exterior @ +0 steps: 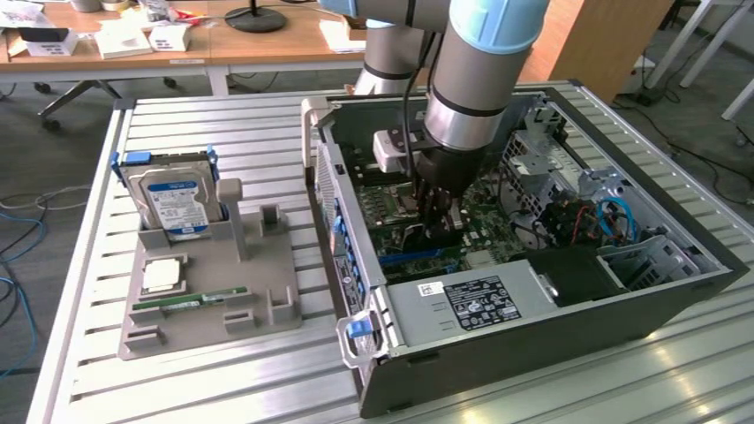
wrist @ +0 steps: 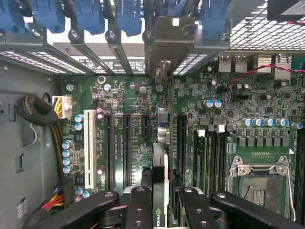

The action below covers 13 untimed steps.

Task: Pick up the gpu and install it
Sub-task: 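Insert the gpu into the slot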

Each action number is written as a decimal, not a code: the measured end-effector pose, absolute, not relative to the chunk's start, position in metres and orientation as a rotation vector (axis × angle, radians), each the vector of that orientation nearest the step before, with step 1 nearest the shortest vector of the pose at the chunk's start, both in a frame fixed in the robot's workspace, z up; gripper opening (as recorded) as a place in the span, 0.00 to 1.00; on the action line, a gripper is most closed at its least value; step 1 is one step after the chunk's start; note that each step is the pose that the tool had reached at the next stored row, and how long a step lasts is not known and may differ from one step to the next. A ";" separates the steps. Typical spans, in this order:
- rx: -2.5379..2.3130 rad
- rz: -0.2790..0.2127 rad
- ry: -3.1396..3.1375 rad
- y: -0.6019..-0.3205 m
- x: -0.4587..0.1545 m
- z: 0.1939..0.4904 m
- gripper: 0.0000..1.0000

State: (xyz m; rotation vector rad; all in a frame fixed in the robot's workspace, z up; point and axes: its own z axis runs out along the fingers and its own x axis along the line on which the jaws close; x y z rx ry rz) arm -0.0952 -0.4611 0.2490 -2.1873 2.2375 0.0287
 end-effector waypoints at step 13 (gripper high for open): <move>-2.195 0.028 2.230 -0.459 -0.095 0.249 0.26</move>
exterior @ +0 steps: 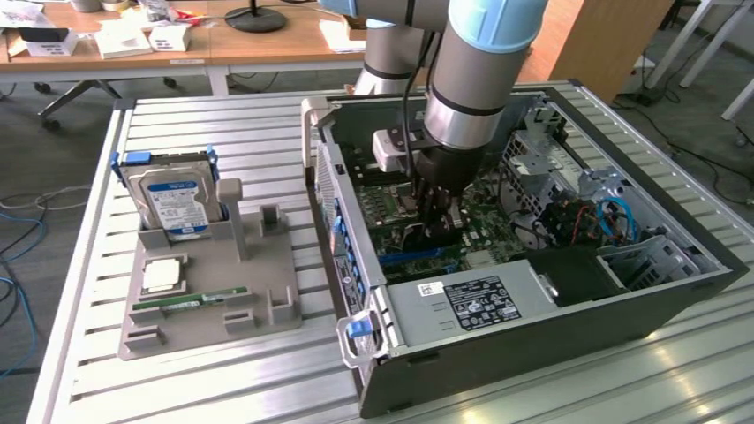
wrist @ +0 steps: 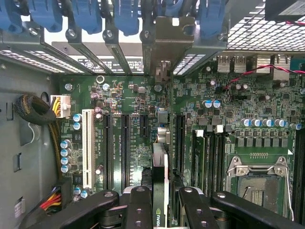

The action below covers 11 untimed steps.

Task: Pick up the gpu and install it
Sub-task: 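Insert the gpu into the slot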

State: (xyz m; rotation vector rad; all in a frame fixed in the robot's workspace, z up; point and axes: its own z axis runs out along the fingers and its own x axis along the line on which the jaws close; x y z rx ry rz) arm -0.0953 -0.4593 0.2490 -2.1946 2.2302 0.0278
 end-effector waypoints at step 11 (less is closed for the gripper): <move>-2.200 0.027 2.224 -0.459 -0.095 0.249 0.26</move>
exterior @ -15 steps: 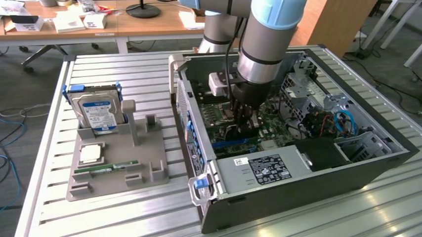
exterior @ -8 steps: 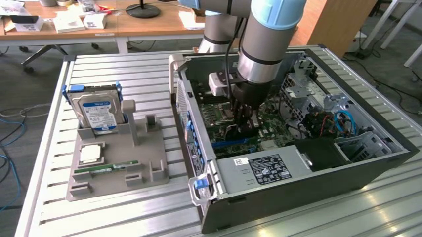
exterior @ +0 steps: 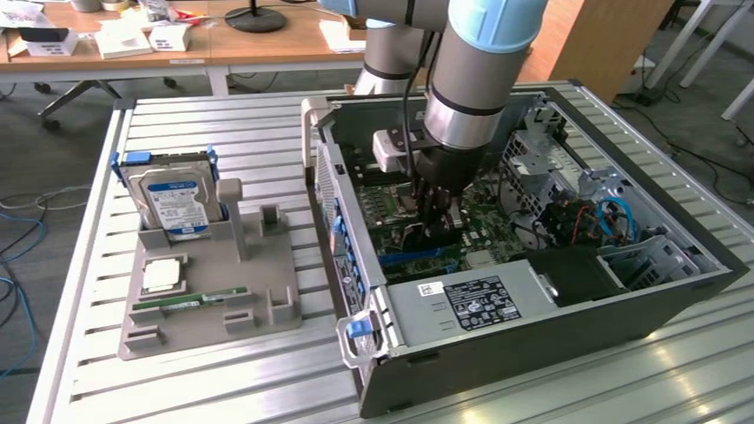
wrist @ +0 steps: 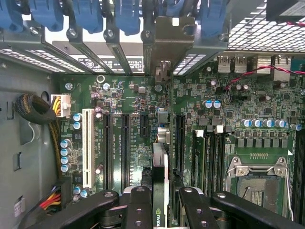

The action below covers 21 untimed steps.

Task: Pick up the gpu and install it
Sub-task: 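Insert the gpu into the slot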

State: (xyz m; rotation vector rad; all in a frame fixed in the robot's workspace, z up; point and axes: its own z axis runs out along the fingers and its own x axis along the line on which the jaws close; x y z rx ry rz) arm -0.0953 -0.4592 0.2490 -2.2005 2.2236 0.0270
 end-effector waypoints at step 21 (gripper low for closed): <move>-2.202 0.021 2.217 -0.459 -0.097 0.248 0.26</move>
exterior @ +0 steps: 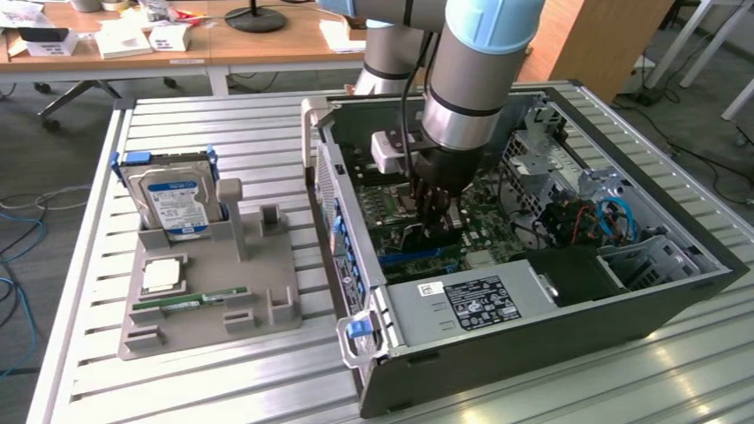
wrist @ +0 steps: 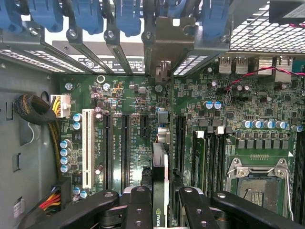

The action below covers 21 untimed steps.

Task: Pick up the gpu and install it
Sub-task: 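Insert the gpu into the slot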

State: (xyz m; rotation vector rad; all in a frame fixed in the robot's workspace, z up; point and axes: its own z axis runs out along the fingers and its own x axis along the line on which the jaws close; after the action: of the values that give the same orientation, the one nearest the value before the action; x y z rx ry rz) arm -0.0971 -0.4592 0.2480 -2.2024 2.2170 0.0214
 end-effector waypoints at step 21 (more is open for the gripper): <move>-2.203 0.019 2.218 -0.459 -0.097 0.250 0.26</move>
State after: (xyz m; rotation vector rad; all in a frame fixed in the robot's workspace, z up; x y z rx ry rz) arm -0.0971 -0.4593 0.2500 -2.2032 2.2180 0.0190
